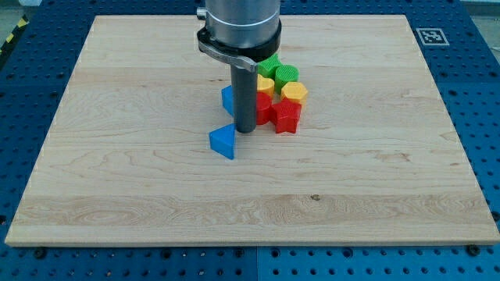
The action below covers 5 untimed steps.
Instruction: Keep triangle in a diagonal line with blue cube
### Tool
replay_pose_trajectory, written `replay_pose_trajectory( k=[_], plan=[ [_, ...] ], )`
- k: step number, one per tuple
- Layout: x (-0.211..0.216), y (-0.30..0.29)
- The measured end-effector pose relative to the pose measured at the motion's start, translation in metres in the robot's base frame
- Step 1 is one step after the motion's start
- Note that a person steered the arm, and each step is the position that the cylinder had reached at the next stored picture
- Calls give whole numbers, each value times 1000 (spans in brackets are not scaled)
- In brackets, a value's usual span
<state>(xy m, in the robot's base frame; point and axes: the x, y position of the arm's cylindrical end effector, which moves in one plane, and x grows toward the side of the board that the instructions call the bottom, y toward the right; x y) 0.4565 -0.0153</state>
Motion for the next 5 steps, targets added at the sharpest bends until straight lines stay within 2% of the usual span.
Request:
replay_pose_trajectory(
  k=[1, 2, 5],
  plan=[
    [-1, -6],
    [-7, -40],
    [0, -36]
  ],
)
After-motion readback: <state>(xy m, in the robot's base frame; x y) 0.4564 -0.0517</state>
